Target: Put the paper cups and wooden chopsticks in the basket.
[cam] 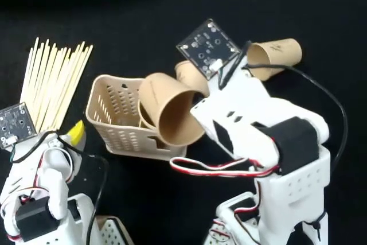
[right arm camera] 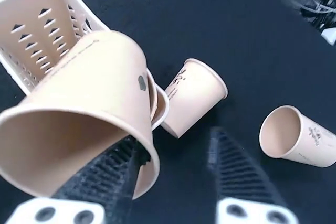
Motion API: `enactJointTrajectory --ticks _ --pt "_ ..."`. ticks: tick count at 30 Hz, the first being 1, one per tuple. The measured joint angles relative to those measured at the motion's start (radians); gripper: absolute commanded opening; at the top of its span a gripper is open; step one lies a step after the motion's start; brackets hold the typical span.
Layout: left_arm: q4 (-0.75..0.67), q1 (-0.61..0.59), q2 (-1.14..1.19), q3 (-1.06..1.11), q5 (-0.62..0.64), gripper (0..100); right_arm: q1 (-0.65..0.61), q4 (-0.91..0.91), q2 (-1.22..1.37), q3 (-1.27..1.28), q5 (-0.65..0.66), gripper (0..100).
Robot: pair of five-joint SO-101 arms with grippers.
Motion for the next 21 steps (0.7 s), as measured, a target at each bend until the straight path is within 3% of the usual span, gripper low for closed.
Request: enactJointTrajectory --ticks 6,11,21 --pt "0.0 0.0 0.0 0.0 0.0 31 -0.002 -0.008 0.0 -0.046 0.0 26.6" --pt "0.0 0.0 0.0 0.0 0.0 31 -0.098 -0.046 0.0 -0.051 0.0 26.6" --pt "0.0 0.0 0.0 0.0 0.0 31 -0.144 -0.305 0.0 0.06 -0.002 26.6"
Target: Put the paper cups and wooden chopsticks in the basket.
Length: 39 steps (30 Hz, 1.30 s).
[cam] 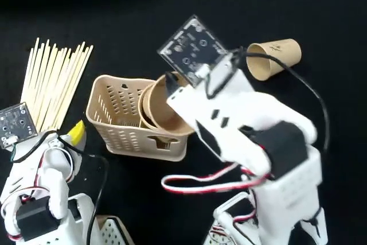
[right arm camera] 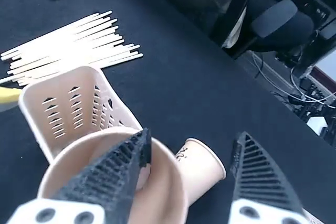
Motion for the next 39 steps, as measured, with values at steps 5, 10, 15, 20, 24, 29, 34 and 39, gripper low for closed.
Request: enactJointTrajectory --ticks 5,10,15,20,24,29,34,39 --pt "0.0 0.0 0.0 0.0 0.0 31 -0.003 -0.087 0.002 0.084 0.0 26.6" --pt "0.0 0.0 0.0 0.0 0.0 31 -0.003 -0.115 0.005 0.084 0.0 26.6" --pt "0.0 0.0 0.0 0.0 0.0 31 0.071 -0.084 0.006 0.087 0.032 26.6" --pt "0.0 0.0 0.0 0.0 0.0 31 0.284 -0.048 0.009 0.138 0.262 26.6" --pt "0.0 0.0 0.0 0.0 0.0 31 0.454 -0.138 0.009 0.324 0.506 26.7" --pt "0.0 0.0 0.0 0.0 0.0 31 0.595 -0.503 0.011 0.658 0.586 26.6" --pt "0.0 0.0 0.0 0.0 0.0 31 0.646 -0.941 0.015 0.961 0.592 26.6" --pt "0.0 0.0 0.0 0.0 0.0 31 0.687 -1.135 0.123 1.017 0.594 26.5"
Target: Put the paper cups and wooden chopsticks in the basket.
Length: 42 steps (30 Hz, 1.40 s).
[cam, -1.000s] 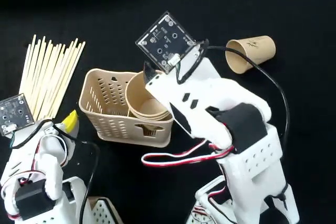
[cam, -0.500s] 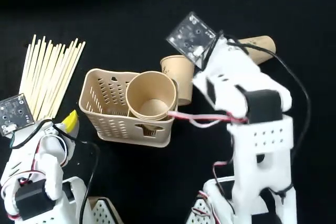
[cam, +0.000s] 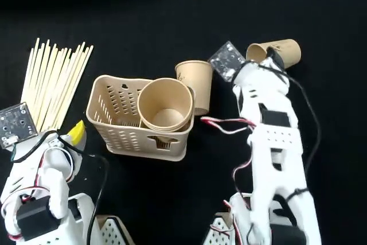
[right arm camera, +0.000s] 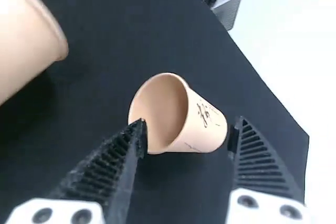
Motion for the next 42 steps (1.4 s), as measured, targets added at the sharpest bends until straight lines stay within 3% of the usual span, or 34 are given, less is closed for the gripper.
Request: enactJointTrajectory --ticks 11,17,22,33,37,42 --pt "0.0 0.0 0.0 0.0 0.0 31 0.126 -0.029 0.491 -0.334 0.0 25.5" --pt "0.0 0.0 0.0 0.0 0.0 31 0.166 -0.032 0.654 -0.491 0.0 0.6" --pt "0.0 0.0 0.0 0.0 0.0 31 0.207 -0.035 0.657 -0.516 0.0 1.1" --pt "0.0 0.0 0.0 0.0 0.0 31 0.281 -0.026 0.427 -0.433 -0.117 1.1" --pt "0.0 0.0 0.0 0.0 0.0 31 0.278 0.13 0.249 -0.416 -0.15 1.1" --pt "0.0 0.0 0.0 0.0 0.0 31 0.279 0.454 -0.014 -0.439 -0.272 1.1"
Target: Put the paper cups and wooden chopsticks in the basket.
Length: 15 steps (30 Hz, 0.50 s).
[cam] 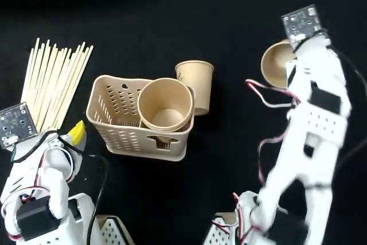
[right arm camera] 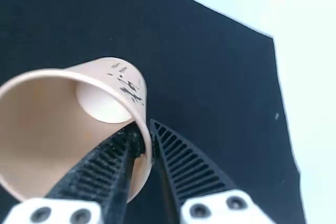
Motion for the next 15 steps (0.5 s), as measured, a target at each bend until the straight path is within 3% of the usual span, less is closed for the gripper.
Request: enactJointTrajectory --ticks 4,9,15 --pt "0.0 0.0 0.0 0.0 0.0 31 -0.06 0.281 -0.199 -0.08 -0.044 1.1" --pt "0.0 0.0 0.0 0.0 0.0 31 -0.276 0.532 -0.384 -0.204 -0.078 1.1" --pt "0.0 0.0 0.0 0.0 0.0 31 -0.552 0.713 -0.5 -0.442 -0.279 1.1"
